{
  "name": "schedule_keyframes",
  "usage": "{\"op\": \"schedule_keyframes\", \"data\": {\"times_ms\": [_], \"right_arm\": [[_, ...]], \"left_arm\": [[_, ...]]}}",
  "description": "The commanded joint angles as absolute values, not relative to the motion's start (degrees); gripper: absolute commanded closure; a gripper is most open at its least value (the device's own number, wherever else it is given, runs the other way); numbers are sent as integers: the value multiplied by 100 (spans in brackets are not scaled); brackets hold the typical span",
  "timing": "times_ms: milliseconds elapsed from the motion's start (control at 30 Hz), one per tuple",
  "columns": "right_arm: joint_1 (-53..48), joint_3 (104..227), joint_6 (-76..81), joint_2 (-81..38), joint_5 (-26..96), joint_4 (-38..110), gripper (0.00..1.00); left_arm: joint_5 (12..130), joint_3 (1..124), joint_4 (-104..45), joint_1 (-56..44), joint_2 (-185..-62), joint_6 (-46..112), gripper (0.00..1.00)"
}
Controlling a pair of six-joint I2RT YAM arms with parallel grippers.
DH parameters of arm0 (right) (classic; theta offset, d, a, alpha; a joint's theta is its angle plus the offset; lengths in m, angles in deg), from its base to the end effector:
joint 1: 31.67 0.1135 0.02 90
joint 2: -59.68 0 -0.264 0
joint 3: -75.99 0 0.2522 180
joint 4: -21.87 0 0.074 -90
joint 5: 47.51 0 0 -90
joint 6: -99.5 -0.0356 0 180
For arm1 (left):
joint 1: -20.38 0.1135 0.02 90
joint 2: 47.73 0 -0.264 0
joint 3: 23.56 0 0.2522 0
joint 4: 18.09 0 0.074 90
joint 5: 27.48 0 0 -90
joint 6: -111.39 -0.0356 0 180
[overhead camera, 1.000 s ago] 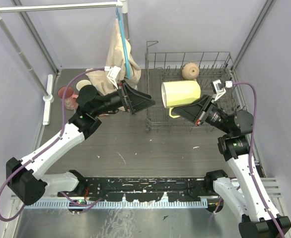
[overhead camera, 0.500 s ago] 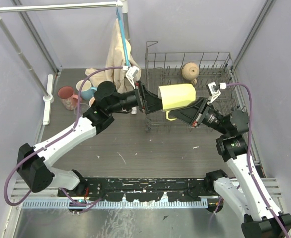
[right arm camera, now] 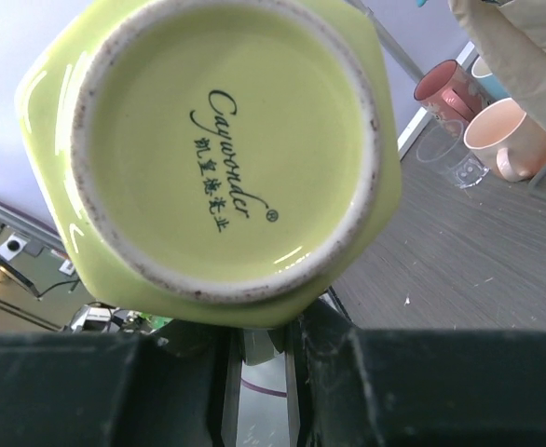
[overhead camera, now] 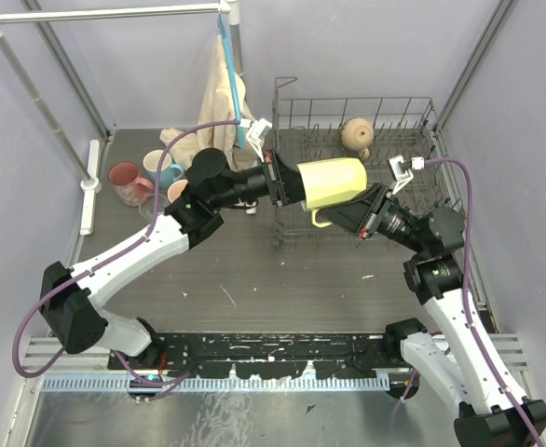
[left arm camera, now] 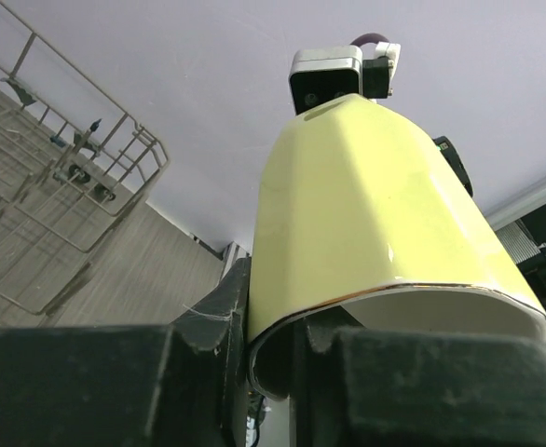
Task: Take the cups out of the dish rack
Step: Place the cup at the center of the board.
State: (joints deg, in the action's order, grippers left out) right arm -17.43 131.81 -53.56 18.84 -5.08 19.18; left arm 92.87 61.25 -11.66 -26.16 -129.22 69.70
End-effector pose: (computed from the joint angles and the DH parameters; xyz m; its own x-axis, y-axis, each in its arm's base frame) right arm 0.1460 0.0642 0.3811 -0.6224 0.4626 -0.6314 -0.6463 0.1513 0.7479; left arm 0.2180 -0.2562 0.4069 -0.6461 -0.2551 -0.7194 0.7314 0.0626 -0.6791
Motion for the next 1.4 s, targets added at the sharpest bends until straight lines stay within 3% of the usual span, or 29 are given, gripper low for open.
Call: {"op": "schedule_keyframes", "data": {"times_ms": [0, 167, 333, 400, 500, 700, 967, 1367], "right_arm": [[-1693, 13347, -5387, 2032, -417, 1277, 99], [-1689, 13302, -5378, 2030, -410, 1268, 99], [-1687, 13275, -5342, 2088, -375, 1307, 99], [-1682, 13260, -5262, 2115, -349, 1369, 89], [-1690, 13211, -5154, 2180, -267, 1499, 62], [-1691, 13058, -4928, 2364, -125, 1672, 39], [-1685, 13174, -4222, 2599, -23, 2661, 31], [-1690, 13124, -3405, 2726, 592, 3694, 29]], "left_arm": [[9302, 6301, -1037, -2690, -12972, 6780, 83], [9207, 6297, -1102, -2703, -12875, 6744, 100], [9110, 6259, -1124, -2703, -12749, 6770, 100], [9064, 6217, -1128, -2699, -12688, 6766, 100], [8969, 6179, -1206, -2698, -12587, 6715, 100], [8767, 6132, -1429, -2642, -12332, 6595, 100], [8669, 5970, -1656, -2119, -11890, 6773, 100], [8514, 5782, -3237, -731, -10840, 6644, 100]]}}
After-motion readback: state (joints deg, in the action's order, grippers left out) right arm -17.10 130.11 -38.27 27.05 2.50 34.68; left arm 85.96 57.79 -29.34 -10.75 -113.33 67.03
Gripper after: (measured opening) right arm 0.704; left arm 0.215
